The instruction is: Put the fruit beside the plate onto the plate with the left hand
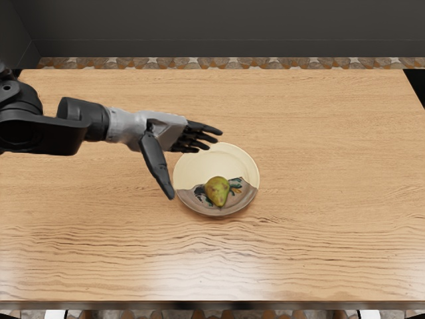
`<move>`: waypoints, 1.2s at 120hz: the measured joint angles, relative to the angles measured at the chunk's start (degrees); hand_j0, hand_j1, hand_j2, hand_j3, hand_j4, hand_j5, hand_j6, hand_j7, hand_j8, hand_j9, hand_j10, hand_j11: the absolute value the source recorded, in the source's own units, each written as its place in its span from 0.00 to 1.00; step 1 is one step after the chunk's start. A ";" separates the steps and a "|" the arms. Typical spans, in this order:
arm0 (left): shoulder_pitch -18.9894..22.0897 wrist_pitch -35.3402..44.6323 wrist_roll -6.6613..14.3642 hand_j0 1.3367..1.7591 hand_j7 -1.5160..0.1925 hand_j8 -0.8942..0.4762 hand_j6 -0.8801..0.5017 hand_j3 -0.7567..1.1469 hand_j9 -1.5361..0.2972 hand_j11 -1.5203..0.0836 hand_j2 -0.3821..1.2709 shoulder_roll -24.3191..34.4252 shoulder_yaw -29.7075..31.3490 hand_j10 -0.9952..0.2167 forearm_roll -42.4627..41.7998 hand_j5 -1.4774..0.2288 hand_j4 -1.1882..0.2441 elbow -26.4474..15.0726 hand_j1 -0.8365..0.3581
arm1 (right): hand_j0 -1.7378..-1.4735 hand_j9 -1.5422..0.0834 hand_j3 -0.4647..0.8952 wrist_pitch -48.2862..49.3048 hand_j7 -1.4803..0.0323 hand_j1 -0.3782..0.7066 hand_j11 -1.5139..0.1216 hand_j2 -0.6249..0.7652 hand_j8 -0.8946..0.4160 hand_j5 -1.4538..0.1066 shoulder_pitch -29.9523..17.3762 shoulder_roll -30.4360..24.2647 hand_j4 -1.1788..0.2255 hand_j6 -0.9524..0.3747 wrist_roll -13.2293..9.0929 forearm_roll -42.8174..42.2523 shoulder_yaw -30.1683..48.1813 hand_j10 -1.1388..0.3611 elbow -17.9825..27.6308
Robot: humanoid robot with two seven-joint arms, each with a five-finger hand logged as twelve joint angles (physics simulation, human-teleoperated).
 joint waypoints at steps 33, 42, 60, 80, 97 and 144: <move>2.36 -6.43 0.67 0.76 0.87 0.64 0.62 0.40 0.82 0.93 0.24 12.09 -0.08 0.80 -14.50 0.85 0.81 -4.41 0.97 | 0.30 0.95 0.34 0.00 0.98 0.03 0.93 0.45 0.68 0.93 0.30 0.00 0.84 0.72 0.00 0.02 -0.08 0.76 0.00; 2.38 -7.02 0.75 0.76 0.87 0.64 0.62 0.40 0.82 0.93 0.23 14.67 -0.04 0.80 -16.31 0.85 0.81 -4.67 0.97 | 0.30 0.95 0.34 0.00 0.98 0.03 0.93 0.45 0.68 0.93 0.36 0.00 0.84 0.72 0.00 0.01 -0.08 0.76 0.00; 4.04 -7.45 2.80 0.76 0.87 0.64 0.62 0.40 0.82 0.93 0.23 18.56 0.01 0.80 -19.66 0.85 0.81 -4.83 0.97 | 0.30 0.95 0.34 0.00 0.98 0.03 0.93 0.45 0.68 0.93 0.42 0.00 0.84 0.72 0.00 0.00 -0.15 0.76 0.00; 5.96 -7.57 4.26 0.76 0.87 0.64 0.62 0.40 0.82 0.93 0.23 22.83 0.18 0.80 -22.87 0.85 0.82 -4.83 0.97 | 0.30 0.95 0.34 0.00 0.98 0.03 0.93 0.45 0.68 0.93 0.46 0.00 0.84 0.72 0.00 -0.01 -0.35 0.76 0.00; 7.14 -7.59 4.25 0.76 0.87 0.64 0.62 0.40 0.82 0.93 0.23 26.59 0.26 0.80 -24.03 0.85 0.82 -4.80 0.97 | 0.30 0.95 0.34 0.00 0.98 0.03 0.93 0.45 0.68 0.93 0.57 0.00 0.84 0.72 0.00 -0.01 -0.44 0.76 0.00; 7.07 -7.62 4.59 0.76 0.87 0.64 0.63 0.40 0.83 0.93 0.23 30.63 0.34 0.81 -26.13 0.85 0.82 -4.51 0.97 | 0.30 0.95 0.34 0.08 0.98 0.03 0.93 0.45 0.68 0.93 0.80 0.00 0.84 0.72 0.00 -0.01 -0.52 0.76 0.04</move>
